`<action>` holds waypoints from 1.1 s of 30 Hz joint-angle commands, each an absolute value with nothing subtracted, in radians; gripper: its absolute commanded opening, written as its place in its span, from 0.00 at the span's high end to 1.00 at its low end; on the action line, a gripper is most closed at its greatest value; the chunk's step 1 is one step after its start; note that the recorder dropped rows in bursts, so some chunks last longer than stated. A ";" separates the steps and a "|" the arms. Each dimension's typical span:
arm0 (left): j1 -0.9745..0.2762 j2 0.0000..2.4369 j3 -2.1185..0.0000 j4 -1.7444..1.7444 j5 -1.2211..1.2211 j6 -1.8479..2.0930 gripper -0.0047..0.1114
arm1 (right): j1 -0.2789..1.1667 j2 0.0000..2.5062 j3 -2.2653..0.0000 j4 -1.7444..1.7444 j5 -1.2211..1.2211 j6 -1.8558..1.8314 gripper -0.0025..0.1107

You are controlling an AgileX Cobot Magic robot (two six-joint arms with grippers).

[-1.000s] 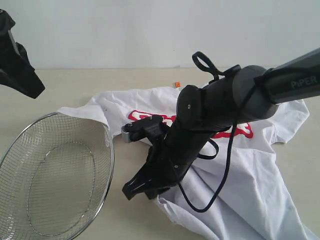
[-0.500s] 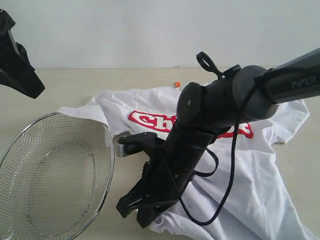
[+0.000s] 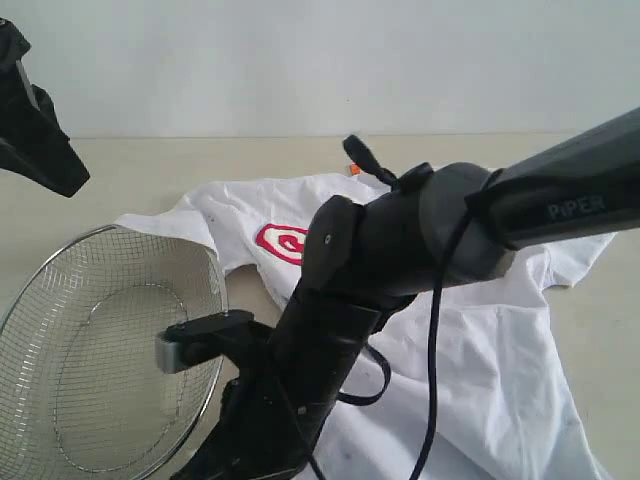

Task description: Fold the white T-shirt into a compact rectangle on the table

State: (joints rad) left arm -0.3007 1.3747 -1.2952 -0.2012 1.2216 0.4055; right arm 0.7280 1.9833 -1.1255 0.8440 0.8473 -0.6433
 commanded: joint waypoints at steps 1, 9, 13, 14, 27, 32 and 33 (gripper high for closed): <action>-0.298 1.369 -1.291 -0.211 1.221 0.395 0.92 | 0.783 1.985 -1.129 0.863 0.861 -0.653 0.98; -0.298 1.369 -1.291 -0.211 1.221 0.395 0.92 | 0.841 1.985 -1.129 0.899 0.885 -0.657 0.98; -0.298 1.369 -1.291 -0.211 1.221 0.395 0.92 | 0.861 1.987 -1.129 0.919 0.887 -0.662 0.98; -0.298 1.369 -1.291 -0.211 1.221 0.395 0.92 | 0.861 1.987 -1.129 0.926 0.895 -0.664 0.98; -0.298 1.369 -1.291 -0.211 1.221 0.395 0.92 | 0.861 1.987 -1.129 0.937 1.017 -0.704 0.98; -0.298 1.369 -1.291 -0.213 1.221 0.395 0.92 | 0.861 1.987 -1.129 0.942 0.990 -0.690 0.83; -0.298 1.369 -1.291 -0.213 1.221 0.395 0.92 | 0.861 1.987 -1.129 0.942 0.987 -0.679 0.75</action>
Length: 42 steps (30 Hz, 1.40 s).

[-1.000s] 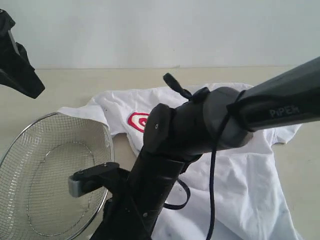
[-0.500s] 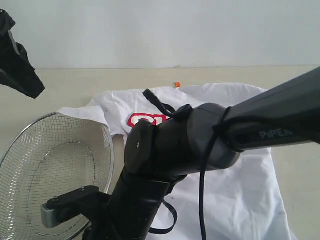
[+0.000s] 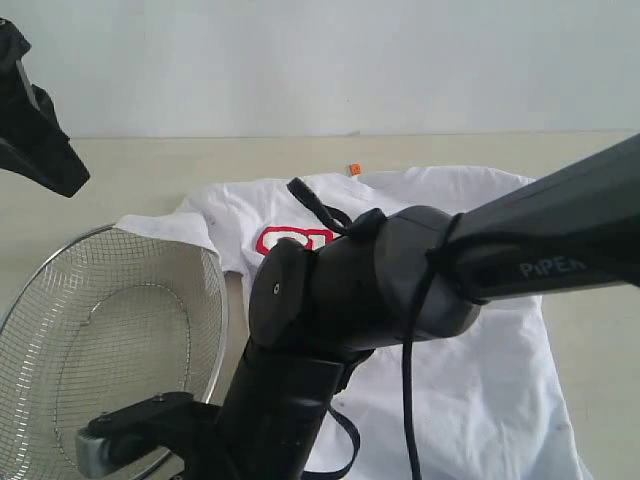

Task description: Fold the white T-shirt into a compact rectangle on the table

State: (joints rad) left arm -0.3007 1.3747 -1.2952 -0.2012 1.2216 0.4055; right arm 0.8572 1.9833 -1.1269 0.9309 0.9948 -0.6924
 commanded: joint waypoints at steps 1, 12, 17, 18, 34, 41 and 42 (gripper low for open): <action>-0.298 1.369 -1.291 -0.213 1.221 0.395 0.92 | 0.861 1.987 -1.129 0.942 0.978 -0.668 0.62; -0.298 1.368 -1.291 -0.213 1.221 0.395 0.92 | 0.821 1.906 -1.129 0.885 0.823 -0.518 0.58; -0.298 1.368 -1.291 -0.213 1.221 0.395 0.92 | 0.700 1.765 -1.129 0.642 0.829 -0.314 0.58; -0.298 1.368 -1.291 -0.213 1.221 0.395 0.92 | 0.670 1.736 -1.129 0.607 0.862 -0.282 0.58; -0.300 1.368 -1.291 -0.221 1.221 0.397 0.92 | 0.049 1.511 -0.800 0.225 0.717 -0.017 0.59; -0.300 1.368 -1.291 -0.247 1.221 0.397 0.92 | -0.166 1.693 -1.155 0.215 0.737 -0.035 0.87; -0.300 1.368 -1.291 -0.259 1.221 0.397 0.92 | -0.181 1.745 -1.231 0.215 0.766 -0.035 0.87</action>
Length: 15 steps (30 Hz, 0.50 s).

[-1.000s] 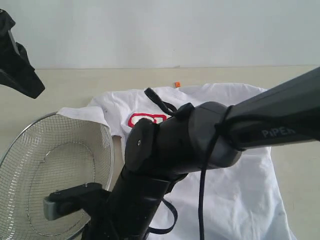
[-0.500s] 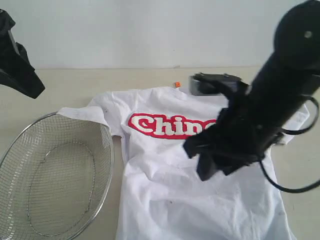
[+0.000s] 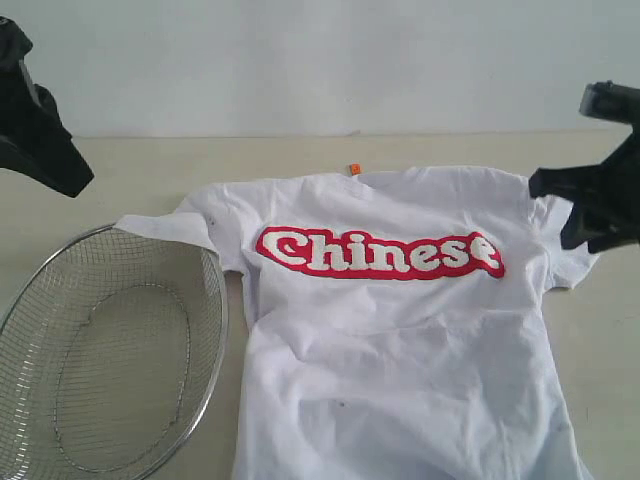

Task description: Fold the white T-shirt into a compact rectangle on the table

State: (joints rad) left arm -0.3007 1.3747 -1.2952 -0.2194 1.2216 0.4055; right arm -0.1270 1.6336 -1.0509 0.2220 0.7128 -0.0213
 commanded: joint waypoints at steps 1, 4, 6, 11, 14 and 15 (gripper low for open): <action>-0.300 1.368 -1.291 -0.264 1.221 0.397 0.92 | -0.191 1.773 -1.267 0.213 0.782 -0.035 0.87; -0.300 1.368 -1.291 -0.264 1.221 0.397 0.92 | -0.191 1.871 -1.378 0.186 0.825 -0.035 0.87; -0.300 1.368 -1.291 -0.264 1.221 0.397 0.92 | -0.191 1.934 -1.439 0.184 0.847 -0.032 0.87; -0.300 1.368 -1.291 -0.264 1.221 0.397 0.92 | -0.191 2.037 -1.525 0.164 0.884 -0.025 0.87; -0.300 1.368 -1.291 -0.264 1.221 0.397 0.92 | -0.191 2.069 -1.528 0.150 0.873 -0.010 0.87; -0.300 1.368 -1.291 -0.264 1.221 0.397 0.92 | -0.191 2.077 -1.528 0.141 0.866 -0.008 0.87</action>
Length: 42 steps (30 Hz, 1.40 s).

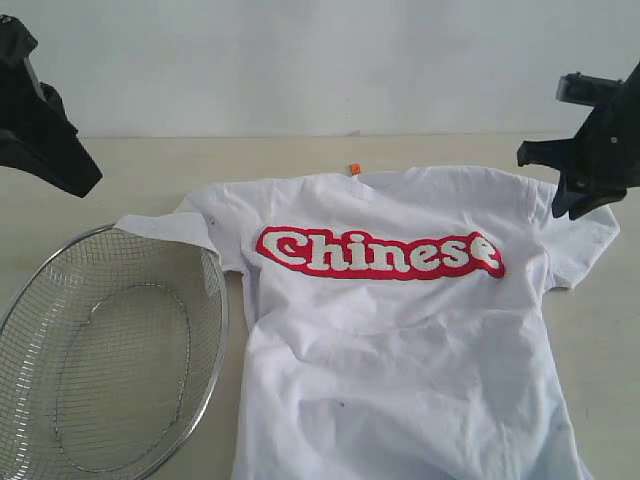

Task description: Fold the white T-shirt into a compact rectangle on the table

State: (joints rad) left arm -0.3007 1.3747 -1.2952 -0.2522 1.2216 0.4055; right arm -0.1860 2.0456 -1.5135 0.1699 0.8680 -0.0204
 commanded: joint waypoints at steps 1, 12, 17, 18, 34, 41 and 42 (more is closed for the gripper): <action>-0.300 1.368 -1.291 -0.264 1.221 0.397 0.92 | -0.191 2.086 -1.528 0.141 0.864 -0.008 0.87; -0.300 1.368 -1.291 -0.264 1.221 0.397 0.92 | -0.191 2.152 -1.528 0.114 0.811 -0.008 0.87; -0.300 1.368 -1.291 -0.264 1.221 0.397 0.92 | -0.191 2.189 -1.528 0.091 0.813 -0.006 0.87; -0.300 1.368 -1.291 -0.264 1.221 0.397 0.92 | -0.191 2.196 -1.528 0.091 0.807 -0.006 0.87; -0.300 1.368 -1.291 -0.264 1.221 0.397 0.92 | -0.264 2.254 -1.580 0.058 0.780 -0.015 0.98; -0.300 1.368 -1.291 -0.264 1.221 0.397 0.92 | -0.278 2.293 -1.665 0.028 0.801 -0.034 0.98; -0.300 1.368 -1.291 -0.264 1.221 0.397 0.92 | -0.280 2.301 -1.680 0.022 0.813 -0.035 0.98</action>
